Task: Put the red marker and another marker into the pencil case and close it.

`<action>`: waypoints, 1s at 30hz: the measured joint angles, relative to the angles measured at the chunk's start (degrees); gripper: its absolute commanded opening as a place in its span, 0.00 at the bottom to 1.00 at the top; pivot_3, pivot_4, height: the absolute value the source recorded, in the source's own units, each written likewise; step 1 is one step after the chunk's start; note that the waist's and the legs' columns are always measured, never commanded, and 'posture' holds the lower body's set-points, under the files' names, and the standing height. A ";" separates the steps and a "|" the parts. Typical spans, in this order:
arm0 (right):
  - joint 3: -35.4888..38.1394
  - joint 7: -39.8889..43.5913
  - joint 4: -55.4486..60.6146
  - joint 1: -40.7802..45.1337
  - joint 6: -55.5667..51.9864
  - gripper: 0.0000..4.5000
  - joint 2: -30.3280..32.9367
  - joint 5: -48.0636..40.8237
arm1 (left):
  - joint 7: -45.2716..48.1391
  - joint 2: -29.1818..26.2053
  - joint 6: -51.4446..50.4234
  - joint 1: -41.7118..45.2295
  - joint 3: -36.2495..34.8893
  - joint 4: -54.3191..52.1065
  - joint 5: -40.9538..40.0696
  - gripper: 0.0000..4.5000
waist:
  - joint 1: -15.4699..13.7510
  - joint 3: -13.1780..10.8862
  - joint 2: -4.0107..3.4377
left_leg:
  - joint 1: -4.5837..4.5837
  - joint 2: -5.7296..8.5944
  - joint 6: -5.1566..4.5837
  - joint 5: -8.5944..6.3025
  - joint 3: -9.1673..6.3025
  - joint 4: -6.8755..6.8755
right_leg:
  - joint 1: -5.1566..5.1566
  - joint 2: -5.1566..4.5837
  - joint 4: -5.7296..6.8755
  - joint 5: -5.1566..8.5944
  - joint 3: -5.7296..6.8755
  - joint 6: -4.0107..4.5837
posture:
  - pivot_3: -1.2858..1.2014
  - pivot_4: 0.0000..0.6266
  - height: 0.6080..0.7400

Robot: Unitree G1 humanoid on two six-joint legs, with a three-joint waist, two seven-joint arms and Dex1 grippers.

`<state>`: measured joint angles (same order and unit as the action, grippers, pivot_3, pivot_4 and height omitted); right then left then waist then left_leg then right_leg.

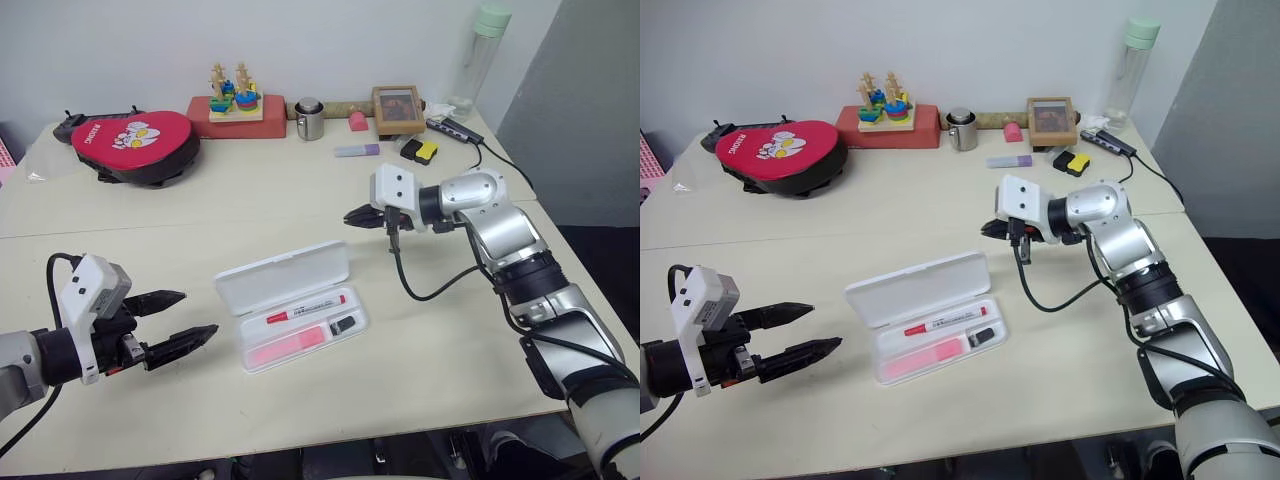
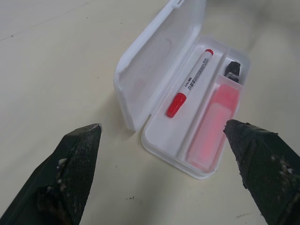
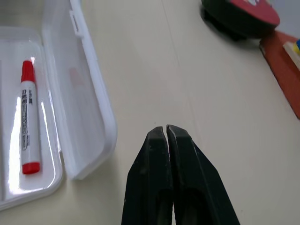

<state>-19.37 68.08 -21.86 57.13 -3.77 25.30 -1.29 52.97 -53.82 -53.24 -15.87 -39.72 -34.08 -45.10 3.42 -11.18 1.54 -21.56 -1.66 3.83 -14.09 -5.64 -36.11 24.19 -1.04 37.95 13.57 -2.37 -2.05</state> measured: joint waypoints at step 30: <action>-1.63 4.04 -14.94 6.46 8.90 0.02 -4.88 2.46 | -3.56 0.93 1.37 2.46 4.16 -1.28 -1.77 1.00 | 0.01 -0.02 -0.03 | 0.09 0.00 0.00 0.00 0.02 0.05 | -0.04 0.01 0.01 0.00 -0.02 0.02 | 0.52 0.24 1.00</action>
<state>-20.99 72.12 -36.81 63.59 5.13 20.42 1.17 49.41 -52.89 -51.88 -13.41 -35.57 -35.36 -46.86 3.43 -11.20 1.51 -21.47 -1.67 3.83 -14.09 -5.62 -36.06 24.15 -1.03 37.95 13.58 -2.39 -2.03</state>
